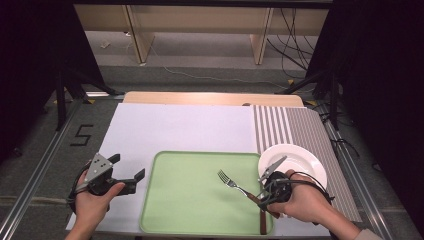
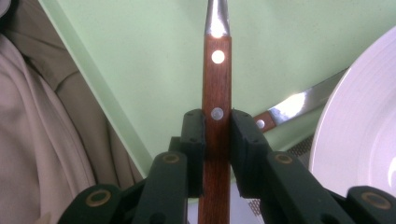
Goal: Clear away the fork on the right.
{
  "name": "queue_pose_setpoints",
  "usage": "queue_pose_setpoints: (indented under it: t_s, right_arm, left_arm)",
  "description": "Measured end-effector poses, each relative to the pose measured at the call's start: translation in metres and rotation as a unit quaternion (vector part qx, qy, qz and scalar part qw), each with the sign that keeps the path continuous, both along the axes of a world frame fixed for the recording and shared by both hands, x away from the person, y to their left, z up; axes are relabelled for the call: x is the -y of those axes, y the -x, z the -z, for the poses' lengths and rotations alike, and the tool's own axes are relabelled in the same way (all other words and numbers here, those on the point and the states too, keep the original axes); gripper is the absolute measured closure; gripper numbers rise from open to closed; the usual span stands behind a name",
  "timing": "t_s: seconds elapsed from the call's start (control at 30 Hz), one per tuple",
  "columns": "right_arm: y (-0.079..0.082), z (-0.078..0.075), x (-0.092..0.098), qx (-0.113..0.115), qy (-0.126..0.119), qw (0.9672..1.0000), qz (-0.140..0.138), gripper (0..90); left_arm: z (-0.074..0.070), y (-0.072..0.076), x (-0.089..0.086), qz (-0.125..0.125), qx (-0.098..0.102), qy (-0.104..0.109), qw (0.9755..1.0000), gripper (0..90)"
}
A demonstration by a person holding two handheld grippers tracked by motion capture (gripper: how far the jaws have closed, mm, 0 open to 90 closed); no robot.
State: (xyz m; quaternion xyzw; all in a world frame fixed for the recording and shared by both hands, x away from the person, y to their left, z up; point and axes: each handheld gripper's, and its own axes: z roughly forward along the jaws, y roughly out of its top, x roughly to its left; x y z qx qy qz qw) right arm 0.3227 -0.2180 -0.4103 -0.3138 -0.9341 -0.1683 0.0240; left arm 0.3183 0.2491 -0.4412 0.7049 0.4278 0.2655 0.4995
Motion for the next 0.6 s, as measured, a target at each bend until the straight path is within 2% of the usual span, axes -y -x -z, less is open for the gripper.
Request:
queue_pose_setpoints:
  t_s: [0.3,0.6]
  right_arm:
    - [-0.004,0.002,-0.007,-0.004,0.0,0.9995,0.03,77.1]
    - [-0.008,0.007,-0.016,-0.014,-0.006,0.9991,0.04,77.0]
  left_arm:
    - [0.0,0.0,0.0,-0.001,-0.001,-0.001,1.0,0.2]
    - [0.0,0.0,0.0,0.0,-0.001,-0.001,1.0,0.2]
